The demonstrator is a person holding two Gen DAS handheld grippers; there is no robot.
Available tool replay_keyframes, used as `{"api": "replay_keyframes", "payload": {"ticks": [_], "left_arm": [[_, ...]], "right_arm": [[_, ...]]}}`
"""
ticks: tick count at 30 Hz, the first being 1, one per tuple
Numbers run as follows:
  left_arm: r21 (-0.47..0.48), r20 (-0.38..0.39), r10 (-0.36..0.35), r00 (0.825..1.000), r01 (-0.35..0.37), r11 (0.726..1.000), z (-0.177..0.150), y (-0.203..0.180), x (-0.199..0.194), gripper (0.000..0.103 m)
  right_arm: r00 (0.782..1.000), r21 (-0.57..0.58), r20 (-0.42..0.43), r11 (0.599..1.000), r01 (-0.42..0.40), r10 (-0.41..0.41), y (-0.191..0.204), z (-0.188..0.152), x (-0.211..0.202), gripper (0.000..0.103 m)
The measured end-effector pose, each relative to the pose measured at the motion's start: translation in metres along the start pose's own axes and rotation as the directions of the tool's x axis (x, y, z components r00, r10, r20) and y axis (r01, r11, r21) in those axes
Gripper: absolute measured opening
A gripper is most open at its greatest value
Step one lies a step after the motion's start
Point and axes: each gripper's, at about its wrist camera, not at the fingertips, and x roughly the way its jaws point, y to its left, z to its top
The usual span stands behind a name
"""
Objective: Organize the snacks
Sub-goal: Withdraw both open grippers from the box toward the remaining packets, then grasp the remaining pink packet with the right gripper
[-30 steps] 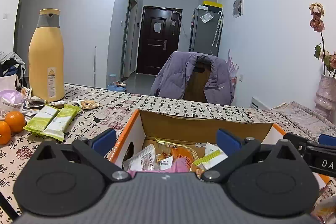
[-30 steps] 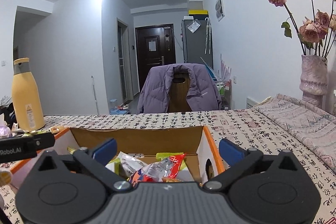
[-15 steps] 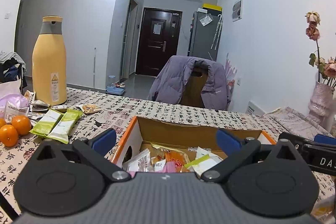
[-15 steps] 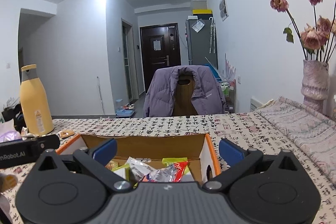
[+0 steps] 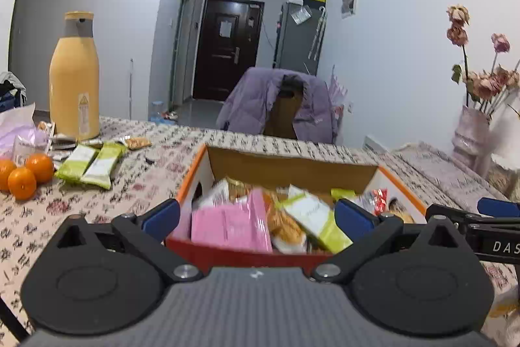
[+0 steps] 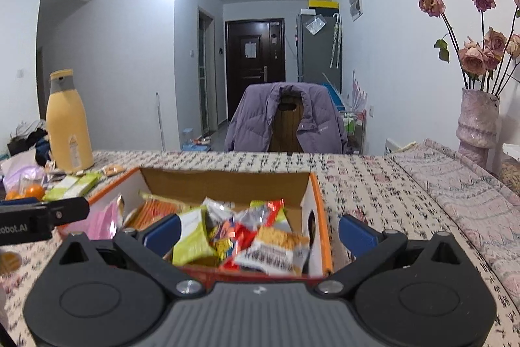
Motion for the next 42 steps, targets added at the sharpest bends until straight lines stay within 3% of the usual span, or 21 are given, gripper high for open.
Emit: {"api": "replay_keyframes", "payload": {"ticks": [15,25,42], "left_arm": [[0.041,-0.169,-0.013,0.986,0.020,0.999,-0.055,0.005,-0.002,0.103],[0.042,-0.198,-0.008,0.980,0.017,0.999,-0.067,0.008,0.009,0.103],[0.015,-0.192,-0.030,0.981,0.034,0.999,-0.069,0.011,0.007,0.103]], "right_arm": [[0.988,-0.023,-0.153,1.000,0.014,-0.018,-0.004,-0.056,-0.015,0.103],[0.977,-0.021,-0.211,0.999,0.028,-0.032,-0.009,-0.072,-0.012,0.103],[0.955,-0.004,-0.290,0.998,0.063,-0.061,-0.006,-0.065,0.018,0.103]]}}
